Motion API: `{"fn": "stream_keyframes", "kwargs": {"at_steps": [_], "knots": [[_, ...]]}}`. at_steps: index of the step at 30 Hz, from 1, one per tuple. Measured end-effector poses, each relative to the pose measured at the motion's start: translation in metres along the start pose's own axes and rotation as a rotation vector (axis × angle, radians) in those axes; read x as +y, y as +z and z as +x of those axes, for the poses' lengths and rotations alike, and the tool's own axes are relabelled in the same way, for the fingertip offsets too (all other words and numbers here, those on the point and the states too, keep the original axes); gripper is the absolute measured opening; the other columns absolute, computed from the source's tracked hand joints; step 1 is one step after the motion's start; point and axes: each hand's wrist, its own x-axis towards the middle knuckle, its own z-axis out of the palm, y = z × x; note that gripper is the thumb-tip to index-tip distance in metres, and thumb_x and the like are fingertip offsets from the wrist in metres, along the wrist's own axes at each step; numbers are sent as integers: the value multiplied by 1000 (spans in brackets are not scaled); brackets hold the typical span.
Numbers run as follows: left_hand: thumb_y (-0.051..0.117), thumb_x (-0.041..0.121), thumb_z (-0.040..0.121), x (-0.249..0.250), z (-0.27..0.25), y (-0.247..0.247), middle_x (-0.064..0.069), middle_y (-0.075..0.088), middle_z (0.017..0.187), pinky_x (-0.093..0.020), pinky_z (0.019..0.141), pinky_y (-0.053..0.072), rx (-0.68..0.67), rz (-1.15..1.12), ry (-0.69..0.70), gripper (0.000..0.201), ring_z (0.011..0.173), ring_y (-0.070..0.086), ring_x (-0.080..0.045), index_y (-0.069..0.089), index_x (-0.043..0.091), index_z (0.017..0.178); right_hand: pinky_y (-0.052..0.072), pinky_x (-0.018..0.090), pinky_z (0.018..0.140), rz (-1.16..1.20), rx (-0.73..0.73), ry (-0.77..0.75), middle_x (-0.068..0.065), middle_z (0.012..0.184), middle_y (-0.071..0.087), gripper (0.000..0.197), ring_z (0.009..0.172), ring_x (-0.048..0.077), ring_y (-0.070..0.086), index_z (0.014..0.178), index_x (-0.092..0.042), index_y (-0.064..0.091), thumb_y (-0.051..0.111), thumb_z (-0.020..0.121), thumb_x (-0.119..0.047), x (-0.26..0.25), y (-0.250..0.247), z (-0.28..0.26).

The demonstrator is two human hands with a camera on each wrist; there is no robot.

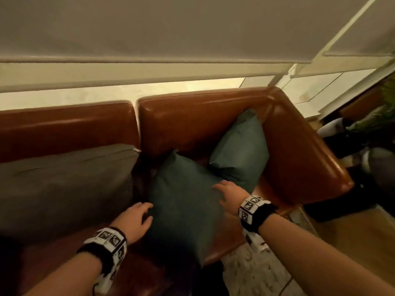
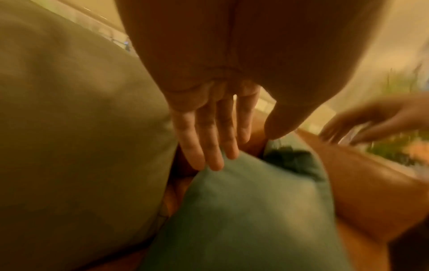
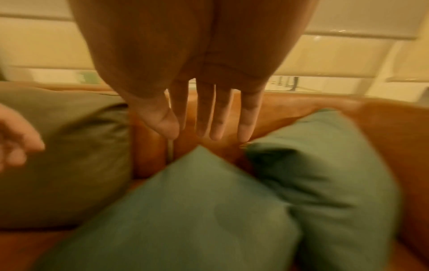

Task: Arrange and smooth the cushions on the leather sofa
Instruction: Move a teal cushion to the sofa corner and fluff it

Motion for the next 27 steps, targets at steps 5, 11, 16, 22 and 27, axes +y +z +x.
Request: {"fn": "stream_keyframes", "kwargs": {"at_steps": [5,11,16,22,27], "knots": [[63,65,80,31,137,40,-11,-4,164,-45,120,20,45,-90,-447,115,149,13,-35,-13,22,155,39,43,107,-134,52,-1,3,145,39,66,135,28,38,145,-30,40,60,83,-17,151,-70,64],[70,87,37,58,213,76,-16,23,159,-48,116,28,48,-319,-729,158,142,30,-39,-5,11,155,16,53,119,-459,-36,-180,1,164,1,109,151,25,-1,156,-32,9,79,75,-11,238,-127,182],[85,67,46,90,190,68,-19,41,142,-44,112,35,-39,-150,-674,130,131,41,-38,30,13,151,19,55,116,-665,-207,-302,7,164,-9,142,151,29,-2,150,-36,-22,90,64,-25,255,-134,247],[93,55,37,91,148,63,-5,35,144,-45,112,28,-47,-43,-583,99,131,33,-35,50,41,126,25,52,109,-941,-196,-397,13,151,27,139,135,34,32,152,-35,11,79,39,-79,278,-137,239],[98,33,34,122,145,73,1,61,108,-32,77,47,39,-260,-492,95,94,62,-20,40,31,109,4,49,120,-923,-153,-506,2,156,31,109,146,25,23,147,-27,28,70,59,-76,323,-120,182]]}}
